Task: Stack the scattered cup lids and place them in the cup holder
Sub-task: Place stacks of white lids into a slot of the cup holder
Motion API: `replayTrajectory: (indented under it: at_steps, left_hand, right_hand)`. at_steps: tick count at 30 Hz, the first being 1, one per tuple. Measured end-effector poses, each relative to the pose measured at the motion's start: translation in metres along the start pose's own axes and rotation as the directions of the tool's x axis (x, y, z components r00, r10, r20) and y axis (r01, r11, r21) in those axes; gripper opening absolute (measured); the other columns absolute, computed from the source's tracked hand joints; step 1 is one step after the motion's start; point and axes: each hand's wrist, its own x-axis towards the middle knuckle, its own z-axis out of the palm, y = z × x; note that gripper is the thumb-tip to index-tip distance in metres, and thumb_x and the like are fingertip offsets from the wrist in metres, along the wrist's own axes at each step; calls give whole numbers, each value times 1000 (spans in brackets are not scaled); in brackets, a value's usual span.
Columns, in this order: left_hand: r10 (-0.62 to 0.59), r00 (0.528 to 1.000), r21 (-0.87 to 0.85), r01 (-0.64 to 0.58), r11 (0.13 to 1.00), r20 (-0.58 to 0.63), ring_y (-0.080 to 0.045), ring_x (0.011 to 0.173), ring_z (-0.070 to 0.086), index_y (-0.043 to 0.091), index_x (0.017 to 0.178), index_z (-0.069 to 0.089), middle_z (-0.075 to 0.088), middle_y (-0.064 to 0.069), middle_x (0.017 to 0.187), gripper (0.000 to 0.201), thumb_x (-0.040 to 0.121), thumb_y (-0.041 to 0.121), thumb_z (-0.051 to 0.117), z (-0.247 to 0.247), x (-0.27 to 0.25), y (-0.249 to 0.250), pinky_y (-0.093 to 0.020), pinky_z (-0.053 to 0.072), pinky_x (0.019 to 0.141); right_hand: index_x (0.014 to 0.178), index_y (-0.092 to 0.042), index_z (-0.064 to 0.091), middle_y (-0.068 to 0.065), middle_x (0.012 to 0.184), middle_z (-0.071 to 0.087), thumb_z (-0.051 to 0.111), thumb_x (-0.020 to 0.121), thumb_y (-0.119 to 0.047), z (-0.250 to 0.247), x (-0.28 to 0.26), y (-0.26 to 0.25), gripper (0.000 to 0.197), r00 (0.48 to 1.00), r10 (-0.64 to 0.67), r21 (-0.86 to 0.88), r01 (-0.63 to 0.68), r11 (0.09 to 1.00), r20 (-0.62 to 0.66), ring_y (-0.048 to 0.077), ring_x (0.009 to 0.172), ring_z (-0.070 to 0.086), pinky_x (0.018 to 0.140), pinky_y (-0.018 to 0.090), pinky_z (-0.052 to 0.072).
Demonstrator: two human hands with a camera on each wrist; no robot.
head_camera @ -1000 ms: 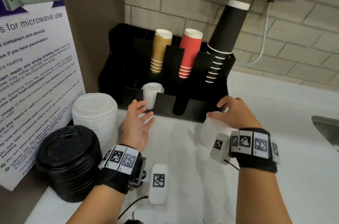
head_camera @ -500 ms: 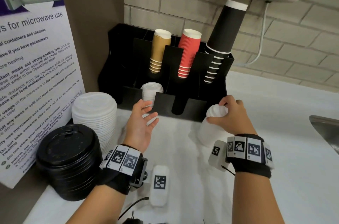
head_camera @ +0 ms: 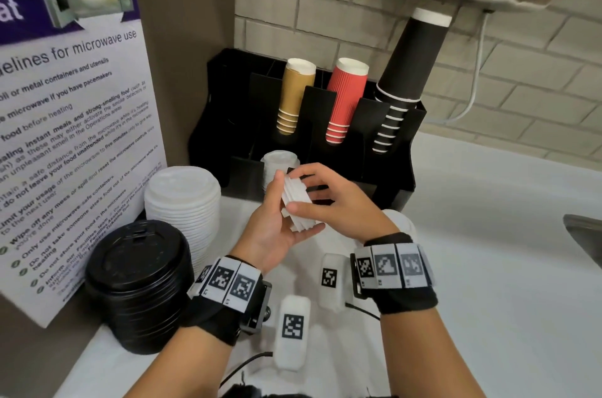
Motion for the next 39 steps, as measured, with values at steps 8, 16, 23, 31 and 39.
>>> replayTrajectory:
  at_steps: [8, 16, 23, 31, 39]
  left_hand:
    - [-12, 1000, -15, 12, 1000, -28, -29, 108, 68, 23, 134, 53, 66, -15, 123, 73, 76, 66, 45, -1, 0, 0, -46, 58, 83]
    - [0, 1000, 10, 0, 1000, -1, -26, 115, 64, 28, 132, 56, 62, -12, 130, 68, 82, 70, 37, -5, 0, 3, -51, 53, 93]
    - [81, 924, -42, -104, 994, -373, -24, 103, 59, 25, 104, 62, 55, -5, 119, 31, 98, 48, 43, -17, 4, 0, -35, 51, 76]
    - [104, 900, -29, -128, 991, -422, -25, 103, 58, 20, 101, 66, 57, -3, 112, 34, 99, 45, 43, -20, 6, -1, -36, 50, 81]
    - [100, 893, -24, -123, 992, -440, -25, 104, 58, 20, 100, 66, 56, -4, 115, 35, 100, 45, 42, -20, 3, 2, -39, 49, 86]
  right_hand:
    - [123, -35, 56, -9, 121, 59, 87, 65, -23, -4, 3, 9, 67, 999, -8, -10, 8, 1000, 50, 7, 110, 59, 93, 33, 53]
    - [118, -33, 55, -12, 114, 57, 85, 66, -17, -2, 4, 5, 62, 1000, -31, -13, 31, 999, 6, 2, 99, 60, 76, 18, 54]
    - [130, -18, 52, 9, 123, 45, 82, 68, -12, -26, 63, -24, 69, 973, -181, -307, 130, 943, -144, 21, 115, 47, 98, 31, 44]
    - [138, -33, 43, 6, 135, 34, 74, 71, -28, 3, 140, -16, 74, 988, 127, -774, -13, 633, 87, 30, 126, 30, 100, 46, 35]
    - [132, -27, 38, 6, 125, 42, 75, 67, -27, 19, 144, 3, 75, 990, 114, -865, 15, 501, 83, 29, 114, 44, 91, 41, 31]
